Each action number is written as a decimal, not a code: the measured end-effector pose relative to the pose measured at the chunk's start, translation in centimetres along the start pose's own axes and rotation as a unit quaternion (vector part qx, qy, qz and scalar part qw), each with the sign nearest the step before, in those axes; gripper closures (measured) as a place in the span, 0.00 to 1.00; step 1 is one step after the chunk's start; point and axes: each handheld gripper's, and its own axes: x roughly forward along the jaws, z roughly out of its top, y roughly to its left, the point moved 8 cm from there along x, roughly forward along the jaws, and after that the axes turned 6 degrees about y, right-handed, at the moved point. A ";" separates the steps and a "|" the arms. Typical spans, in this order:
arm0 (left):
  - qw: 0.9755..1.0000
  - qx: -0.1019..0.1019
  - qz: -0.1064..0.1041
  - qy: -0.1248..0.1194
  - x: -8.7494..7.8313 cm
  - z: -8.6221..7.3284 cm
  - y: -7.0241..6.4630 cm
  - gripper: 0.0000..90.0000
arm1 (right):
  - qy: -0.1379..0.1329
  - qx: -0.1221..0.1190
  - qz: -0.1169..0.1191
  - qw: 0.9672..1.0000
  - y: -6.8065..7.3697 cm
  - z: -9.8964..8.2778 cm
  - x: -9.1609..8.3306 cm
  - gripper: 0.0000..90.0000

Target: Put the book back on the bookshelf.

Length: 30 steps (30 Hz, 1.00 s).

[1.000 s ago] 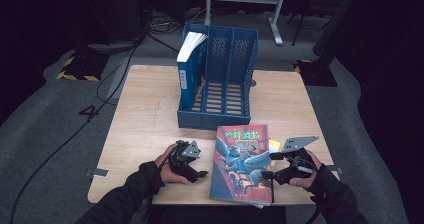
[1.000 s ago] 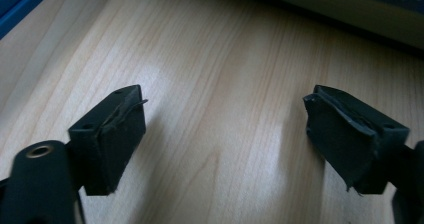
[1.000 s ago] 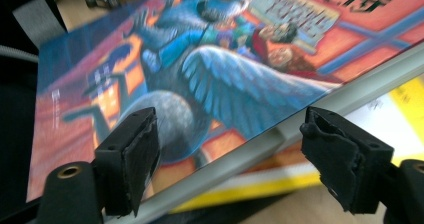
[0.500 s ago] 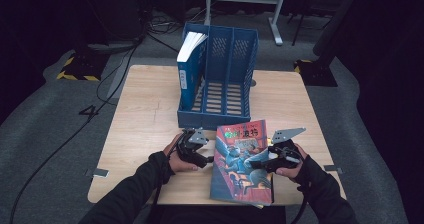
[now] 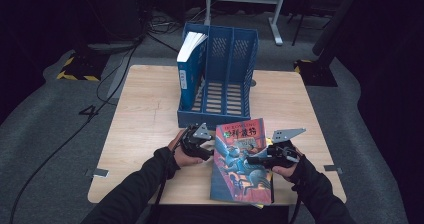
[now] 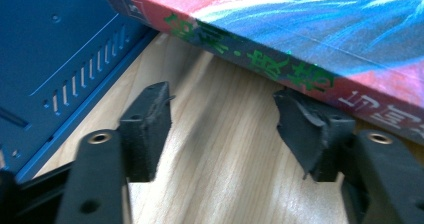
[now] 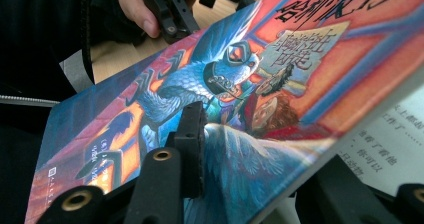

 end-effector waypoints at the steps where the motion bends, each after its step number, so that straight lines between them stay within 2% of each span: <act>1: 1.000 0.003 0.001 -0.003 -0.2 0.2 -0.1 0.51 | -0.006 -0.004 0.000 1.000 0.1 0.0 -0.1 0.75; 2: 1.000 -0.001 -0.005 -0.011 -0.5 0.5 -0.2 0.52 | -0.018 -0.012 -0.004 1.000 0.4 0.1 -0.4 0.76; 5: 1.000 -0.001 -0.010 -0.017 -0.8 0.7 -0.2 0.52 | -0.028 -0.018 -0.006 0.999 0.6 0.3 -0.7 0.76; 7: 1.000 -0.004 -0.015 -0.025 -1.1 0.9 -0.2 0.53 | -0.039 -0.031 -0.014 0.999 1.0 0.5 -1.1 0.77; 8: 0.999 -0.011 -0.017 -0.039 -1.5 1.4 -0.2 0.54 | -0.045 -0.034 -0.015 0.998 1.1 0.6 -1.3 0.77; 11: 0.998 -0.011 -0.022 -0.051 -2.0 1.9 -0.2 0.57 | -0.056 -0.041 -0.014 0.998 1.4 0.8 -1.6 0.78; 15: 0.997 -0.013 -0.020 -0.067 -2.8 2.8 -0.1 0.57 | -0.071 -0.055 -0.025 0.996 1.9 1.2 -2.1 0.79; 17: 0.996 -0.019 -0.027 -0.078 -3.1 3.2 -0.1 0.58 | -0.078 -0.057 -0.030 0.995 1.9 1.4 -2.4 0.79; 19: 0.996 -0.019 -0.023 -0.083 -3.3 3.6 0.0 0.59 | -0.088 -0.059 -0.030 0.994 2.0 1.5 -2.7 0.79; 21: 0.996 -0.023 -0.030 -0.086 -3.3 4.0 0.1 0.60 | -0.090 -0.062 -0.031 0.994 2.0 1.6 -2.8 0.79; 26: 0.994 -0.029 -0.031 -0.097 -3.7 4.7 0.4 0.60 | -0.097 -0.069 -0.046 0.992 2.0 1.9 -3.1 0.79; 30: 0.992 -0.041 -0.040 -0.114 -4.2 5.5 0.9 0.63 | -0.105 -0.075 -0.045 0.991 2.2 2.1 -3.4 0.80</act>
